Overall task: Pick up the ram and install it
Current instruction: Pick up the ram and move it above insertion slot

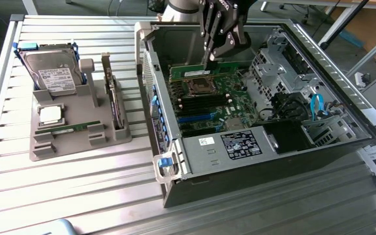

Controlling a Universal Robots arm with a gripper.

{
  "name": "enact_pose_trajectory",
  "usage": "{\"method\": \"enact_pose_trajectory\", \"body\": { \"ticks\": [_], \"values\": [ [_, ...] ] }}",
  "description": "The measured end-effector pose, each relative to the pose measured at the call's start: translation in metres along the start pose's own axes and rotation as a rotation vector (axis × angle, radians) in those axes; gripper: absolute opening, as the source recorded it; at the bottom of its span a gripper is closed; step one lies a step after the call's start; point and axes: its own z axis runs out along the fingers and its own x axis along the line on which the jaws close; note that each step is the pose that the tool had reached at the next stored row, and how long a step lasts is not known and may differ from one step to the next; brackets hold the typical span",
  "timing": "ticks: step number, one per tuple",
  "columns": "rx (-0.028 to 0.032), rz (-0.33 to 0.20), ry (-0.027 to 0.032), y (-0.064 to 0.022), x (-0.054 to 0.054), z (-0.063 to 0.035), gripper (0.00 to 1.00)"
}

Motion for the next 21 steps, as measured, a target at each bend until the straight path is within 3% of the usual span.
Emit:
{"method": "enact_pose_trajectory", "body": {
  "ticks": [21],
  "values": [
    [-0.0003,0.000,0.0045,-0.0198,0.001,-0.0001,0.12]
  ]
}}
